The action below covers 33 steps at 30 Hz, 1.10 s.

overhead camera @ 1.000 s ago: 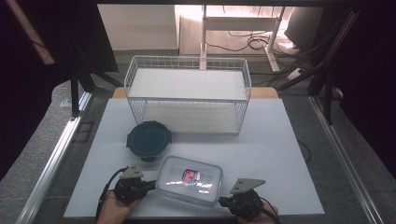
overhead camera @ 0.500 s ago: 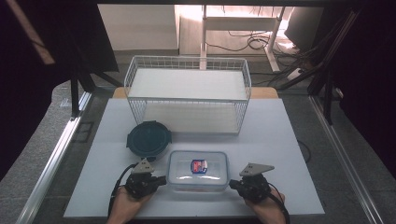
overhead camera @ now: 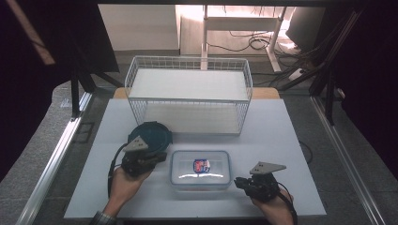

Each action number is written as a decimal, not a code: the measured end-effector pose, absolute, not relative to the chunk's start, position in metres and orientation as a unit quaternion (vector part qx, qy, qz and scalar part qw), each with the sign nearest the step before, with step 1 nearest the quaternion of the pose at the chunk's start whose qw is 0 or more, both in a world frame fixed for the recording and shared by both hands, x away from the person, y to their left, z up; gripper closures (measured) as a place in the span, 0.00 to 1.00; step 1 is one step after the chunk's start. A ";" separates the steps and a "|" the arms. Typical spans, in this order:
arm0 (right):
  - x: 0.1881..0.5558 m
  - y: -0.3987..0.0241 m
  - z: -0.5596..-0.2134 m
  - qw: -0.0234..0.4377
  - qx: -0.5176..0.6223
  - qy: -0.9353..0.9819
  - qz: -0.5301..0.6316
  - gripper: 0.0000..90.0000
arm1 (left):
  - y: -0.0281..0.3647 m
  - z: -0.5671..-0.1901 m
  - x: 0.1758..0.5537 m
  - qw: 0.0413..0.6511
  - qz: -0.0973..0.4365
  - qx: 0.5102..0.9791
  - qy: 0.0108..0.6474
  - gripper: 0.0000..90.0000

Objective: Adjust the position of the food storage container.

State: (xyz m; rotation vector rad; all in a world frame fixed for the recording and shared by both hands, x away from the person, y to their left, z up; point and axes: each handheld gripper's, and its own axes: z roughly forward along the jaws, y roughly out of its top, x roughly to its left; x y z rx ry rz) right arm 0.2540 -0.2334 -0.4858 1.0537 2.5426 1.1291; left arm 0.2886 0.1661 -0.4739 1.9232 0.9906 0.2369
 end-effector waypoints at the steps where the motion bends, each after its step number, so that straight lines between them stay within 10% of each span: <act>1: 0.254 -0.234 -0.485 0.085 0.354 0.850 0.380 0.89 | 0.161 -0.471 0.297 0.460 0.098 0.785 0.403 0.99; 13: 0.254 -0.240 -0.487 0.085 0.364 0.843 0.387 0.84 | 0.131 -0.476 0.375 0.364 0.104 0.805 0.456 1.00; 33: 0.255 -0.241 -0.490 0.082 0.364 0.846 0.380 0.83 | 0.152 -0.484 0.374 0.387 0.104 0.783 0.476 1.00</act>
